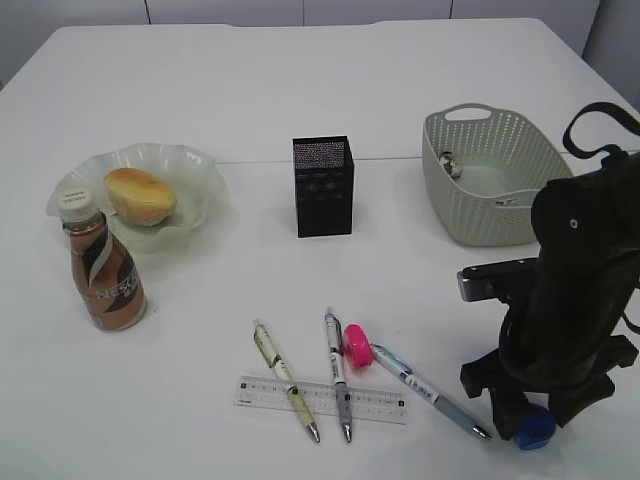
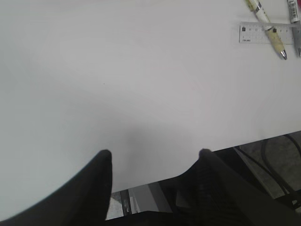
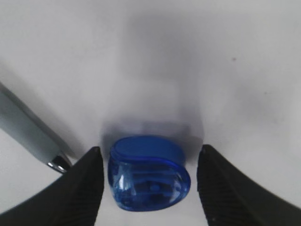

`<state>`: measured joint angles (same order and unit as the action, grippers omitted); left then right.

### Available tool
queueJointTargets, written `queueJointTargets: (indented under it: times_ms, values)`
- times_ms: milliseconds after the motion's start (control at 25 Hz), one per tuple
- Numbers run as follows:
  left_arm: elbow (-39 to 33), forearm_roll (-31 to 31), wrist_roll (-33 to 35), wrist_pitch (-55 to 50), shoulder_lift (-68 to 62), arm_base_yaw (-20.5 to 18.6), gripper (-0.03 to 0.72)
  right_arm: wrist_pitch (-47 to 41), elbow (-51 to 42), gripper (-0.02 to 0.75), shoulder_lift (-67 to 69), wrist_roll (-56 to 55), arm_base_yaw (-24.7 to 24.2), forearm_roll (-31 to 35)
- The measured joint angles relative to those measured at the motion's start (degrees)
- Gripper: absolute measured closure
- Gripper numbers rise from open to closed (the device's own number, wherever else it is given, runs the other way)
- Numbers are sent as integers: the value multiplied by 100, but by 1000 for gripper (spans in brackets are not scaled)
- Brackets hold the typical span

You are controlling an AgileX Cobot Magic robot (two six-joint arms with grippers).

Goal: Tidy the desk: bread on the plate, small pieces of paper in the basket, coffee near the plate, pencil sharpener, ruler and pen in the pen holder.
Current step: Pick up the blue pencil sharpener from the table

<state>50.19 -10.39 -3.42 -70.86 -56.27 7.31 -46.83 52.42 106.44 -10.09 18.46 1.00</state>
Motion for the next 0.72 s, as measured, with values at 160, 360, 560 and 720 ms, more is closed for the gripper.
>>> queueJointTargets:
  times_ms: [160, 360, 560, 720]
  values:
    - [0, 0, 0, 0, 0, 0, 272, 0, 0, 251, 0, 13, 0, 0]
    - [0, 0, 0, 0, 0, 0, 272, -12, 0, 251, 0, 13, 0, 0]
    - [0, 0, 0, 0, 0, 0, 272, -74, 0, 251, 0, 48, 0, 0]
    - [0, 0, 0, 0, 0, 0, 272, -109, 0, 251, 0, 110, 0, 0]
